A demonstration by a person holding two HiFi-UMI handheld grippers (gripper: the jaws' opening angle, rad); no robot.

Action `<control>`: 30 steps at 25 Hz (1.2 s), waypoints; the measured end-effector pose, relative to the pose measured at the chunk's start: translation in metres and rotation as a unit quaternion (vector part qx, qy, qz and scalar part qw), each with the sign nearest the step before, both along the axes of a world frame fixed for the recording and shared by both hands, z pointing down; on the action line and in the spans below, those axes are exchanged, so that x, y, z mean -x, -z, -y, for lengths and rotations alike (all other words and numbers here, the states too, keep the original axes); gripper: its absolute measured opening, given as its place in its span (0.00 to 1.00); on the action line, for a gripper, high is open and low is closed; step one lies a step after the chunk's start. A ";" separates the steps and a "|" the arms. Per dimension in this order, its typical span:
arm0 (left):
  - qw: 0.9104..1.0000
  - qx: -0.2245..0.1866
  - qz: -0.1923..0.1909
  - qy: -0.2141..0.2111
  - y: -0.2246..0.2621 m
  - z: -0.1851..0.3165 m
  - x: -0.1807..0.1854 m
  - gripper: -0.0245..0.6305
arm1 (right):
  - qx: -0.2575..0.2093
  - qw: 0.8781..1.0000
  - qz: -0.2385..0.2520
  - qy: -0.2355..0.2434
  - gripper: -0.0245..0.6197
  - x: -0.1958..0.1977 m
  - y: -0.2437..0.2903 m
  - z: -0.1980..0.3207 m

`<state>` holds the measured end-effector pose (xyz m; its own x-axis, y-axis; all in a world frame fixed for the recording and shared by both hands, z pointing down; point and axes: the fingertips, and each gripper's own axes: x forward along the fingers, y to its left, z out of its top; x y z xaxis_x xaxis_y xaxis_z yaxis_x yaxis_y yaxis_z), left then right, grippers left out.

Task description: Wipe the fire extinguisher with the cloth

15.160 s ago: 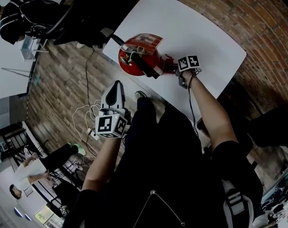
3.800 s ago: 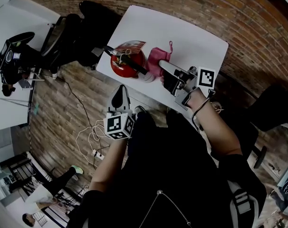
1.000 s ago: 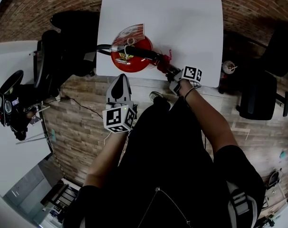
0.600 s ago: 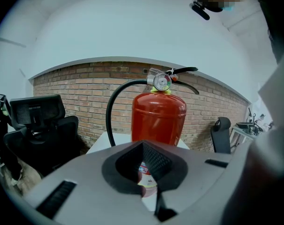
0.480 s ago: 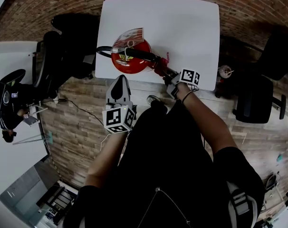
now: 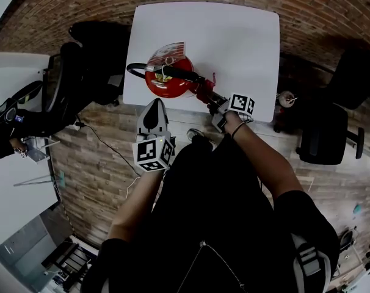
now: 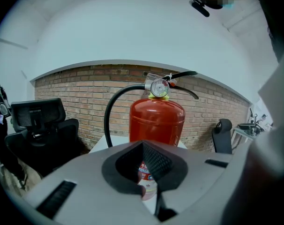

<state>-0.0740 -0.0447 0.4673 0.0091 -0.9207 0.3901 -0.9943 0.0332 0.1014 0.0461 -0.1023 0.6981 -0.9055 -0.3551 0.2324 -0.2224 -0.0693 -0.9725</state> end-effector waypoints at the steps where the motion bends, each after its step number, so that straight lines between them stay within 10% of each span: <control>1: 1.000 -0.001 0.000 0.000 0.001 0.000 -0.001 0.08 | 0.001 1.000 0.000 0.000 0.20 0.000 0.002 0.000; 30: 1.000 -0.028 -0.010 0.002 0.021 0.004 -0.009 0.08 | -0.008 0.999 0.039 -0.006 0.20 -0.002 0.081 0.000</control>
